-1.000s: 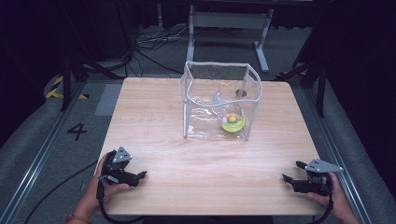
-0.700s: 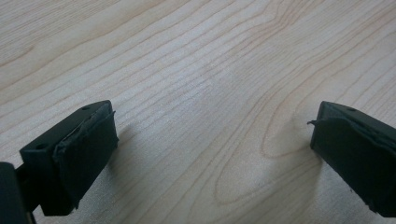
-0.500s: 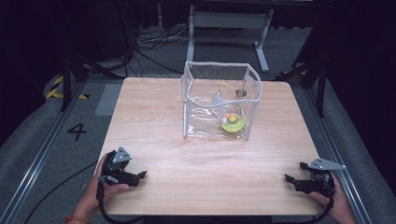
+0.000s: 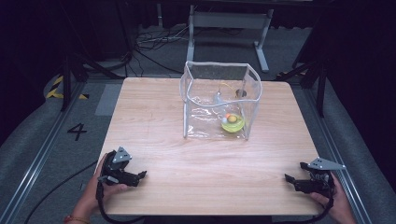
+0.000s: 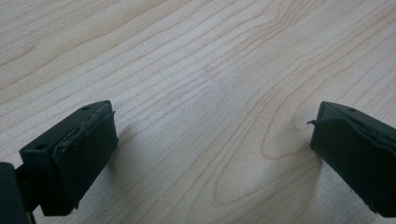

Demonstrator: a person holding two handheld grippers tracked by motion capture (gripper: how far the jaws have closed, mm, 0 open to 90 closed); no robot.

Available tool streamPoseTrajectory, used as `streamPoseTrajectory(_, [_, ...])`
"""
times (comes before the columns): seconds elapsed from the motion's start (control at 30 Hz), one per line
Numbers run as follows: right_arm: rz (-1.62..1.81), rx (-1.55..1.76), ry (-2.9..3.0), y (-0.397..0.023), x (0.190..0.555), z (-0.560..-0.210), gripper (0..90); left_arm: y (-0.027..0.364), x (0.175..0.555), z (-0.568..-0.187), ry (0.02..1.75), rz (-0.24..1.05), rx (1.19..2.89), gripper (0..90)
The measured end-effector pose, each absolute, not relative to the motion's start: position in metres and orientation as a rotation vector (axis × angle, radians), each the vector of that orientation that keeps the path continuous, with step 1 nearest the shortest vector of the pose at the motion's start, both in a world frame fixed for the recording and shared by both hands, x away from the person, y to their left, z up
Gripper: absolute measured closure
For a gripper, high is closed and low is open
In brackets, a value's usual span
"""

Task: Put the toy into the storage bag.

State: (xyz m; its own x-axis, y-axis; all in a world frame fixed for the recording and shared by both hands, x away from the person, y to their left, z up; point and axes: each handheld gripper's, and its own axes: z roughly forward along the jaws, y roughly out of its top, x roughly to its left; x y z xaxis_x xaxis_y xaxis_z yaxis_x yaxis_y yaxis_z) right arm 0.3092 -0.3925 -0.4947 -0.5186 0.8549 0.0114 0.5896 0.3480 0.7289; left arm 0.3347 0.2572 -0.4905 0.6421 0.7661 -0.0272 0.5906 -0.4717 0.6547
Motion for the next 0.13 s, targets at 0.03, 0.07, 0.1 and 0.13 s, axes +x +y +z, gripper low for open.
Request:
streamPoseTrajectory(0.03, [0.978,1.273,2.243,-0.3924,0.3093,-0.4947,12.3,0.2569,0.3344,-0.4906,1.058,0.355,2.220,0.8])
streamPoseTrajectory(0.07, [0.977,1.275,2.242,-0.3923,0.3094,-0.4948,12.0,0.2573,0.3350,-0.4901,1.052,0.362,2.228,0.8])
streamPoseTrajectory(0.1, [0.975,1.279,2.240,-0.3922,0.3094,-0.4948,11.7,0.2569,0.3347,-0.4901,1.059,0.360,2.226,0.8])
streamPoseTrajectory(0.13, [0.975,1.279,2.240,-0.3922,0.3094,-0.4948,11.7,0.2569,0.3347,-0.4901,1.059,0.360,2.226,0.7])
